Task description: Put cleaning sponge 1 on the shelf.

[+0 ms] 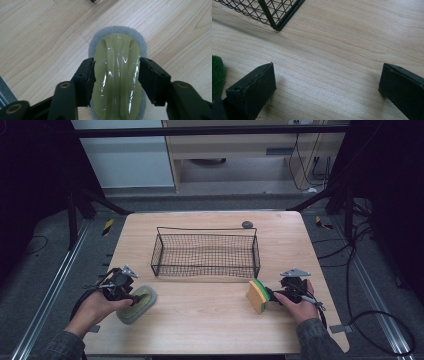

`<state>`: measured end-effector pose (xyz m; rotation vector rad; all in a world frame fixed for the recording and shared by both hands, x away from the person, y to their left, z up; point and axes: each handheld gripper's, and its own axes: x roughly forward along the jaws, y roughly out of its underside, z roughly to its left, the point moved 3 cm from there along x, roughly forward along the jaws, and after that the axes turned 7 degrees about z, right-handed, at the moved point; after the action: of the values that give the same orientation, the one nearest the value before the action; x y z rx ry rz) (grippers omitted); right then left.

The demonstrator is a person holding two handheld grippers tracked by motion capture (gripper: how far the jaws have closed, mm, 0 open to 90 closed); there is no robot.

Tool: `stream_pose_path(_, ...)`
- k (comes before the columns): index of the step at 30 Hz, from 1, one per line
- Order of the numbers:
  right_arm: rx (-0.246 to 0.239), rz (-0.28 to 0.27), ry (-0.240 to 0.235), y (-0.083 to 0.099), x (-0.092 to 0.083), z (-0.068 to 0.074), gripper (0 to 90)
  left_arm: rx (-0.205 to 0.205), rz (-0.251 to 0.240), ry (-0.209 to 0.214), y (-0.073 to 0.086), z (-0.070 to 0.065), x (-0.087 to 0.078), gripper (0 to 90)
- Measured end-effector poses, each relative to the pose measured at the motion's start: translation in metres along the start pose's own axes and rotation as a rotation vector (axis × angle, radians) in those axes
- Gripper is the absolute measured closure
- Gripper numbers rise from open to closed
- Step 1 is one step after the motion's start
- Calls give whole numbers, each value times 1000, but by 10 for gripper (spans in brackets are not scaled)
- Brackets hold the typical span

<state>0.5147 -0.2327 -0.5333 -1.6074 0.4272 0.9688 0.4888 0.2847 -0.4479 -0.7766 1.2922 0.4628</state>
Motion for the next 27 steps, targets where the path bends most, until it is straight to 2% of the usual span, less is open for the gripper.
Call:
stream_pose_path(4, 3, -1, -1, 0, 0, 0, 10, 6, 21, 8, -2, 0, 3, 545)
stream_pose_path(12, -2, -1, 1, 0, 0, 0, 10, 17, 60, 21, -3, -1, 10, 578)
stream_pose_path(20, 0, -2, -1, 0, 0, 0, 10, 12, 70, 21, -1, 4, 13, 607)
stream_pose_path(27, -2, -1, 0, 0, 0, 0, 10, 18, 63, 42, 0, 4, 14, 641)
